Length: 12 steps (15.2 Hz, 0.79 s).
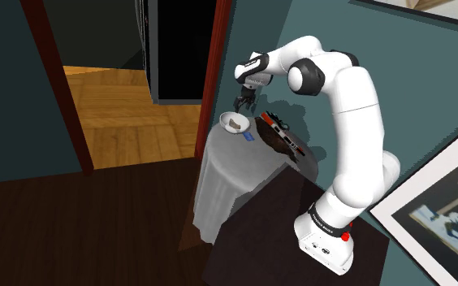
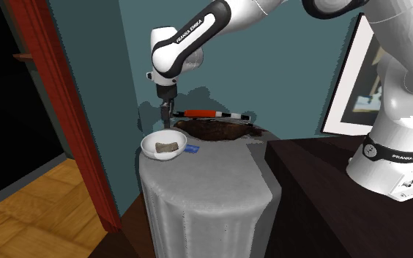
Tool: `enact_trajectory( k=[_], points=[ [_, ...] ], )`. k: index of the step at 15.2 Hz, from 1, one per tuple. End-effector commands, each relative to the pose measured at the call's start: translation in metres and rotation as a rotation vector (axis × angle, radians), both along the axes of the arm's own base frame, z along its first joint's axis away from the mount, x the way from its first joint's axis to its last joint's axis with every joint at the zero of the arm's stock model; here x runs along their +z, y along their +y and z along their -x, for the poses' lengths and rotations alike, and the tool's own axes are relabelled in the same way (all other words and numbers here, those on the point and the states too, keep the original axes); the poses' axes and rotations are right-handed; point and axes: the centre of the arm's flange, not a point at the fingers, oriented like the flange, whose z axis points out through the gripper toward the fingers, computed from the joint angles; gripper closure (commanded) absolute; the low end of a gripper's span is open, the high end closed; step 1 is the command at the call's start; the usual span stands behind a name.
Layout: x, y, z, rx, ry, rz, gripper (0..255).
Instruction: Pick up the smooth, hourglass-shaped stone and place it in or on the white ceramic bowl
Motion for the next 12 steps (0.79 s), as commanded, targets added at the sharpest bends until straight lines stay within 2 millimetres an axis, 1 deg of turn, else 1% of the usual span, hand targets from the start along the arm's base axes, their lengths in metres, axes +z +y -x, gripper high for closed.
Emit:
enact_trajectory(
  k=[1, 4, 12],
  points=[
    [0.013, 0.0, 0.001, 0.0, 0.0, 0.0, 0],
    [0.05, 0.001, 0.002, 0.0, 0.0, 0.0, 0],
    [0.05, 0.001, 0.002, 0.0, 0.0, 0.0, 0]
  ],
)
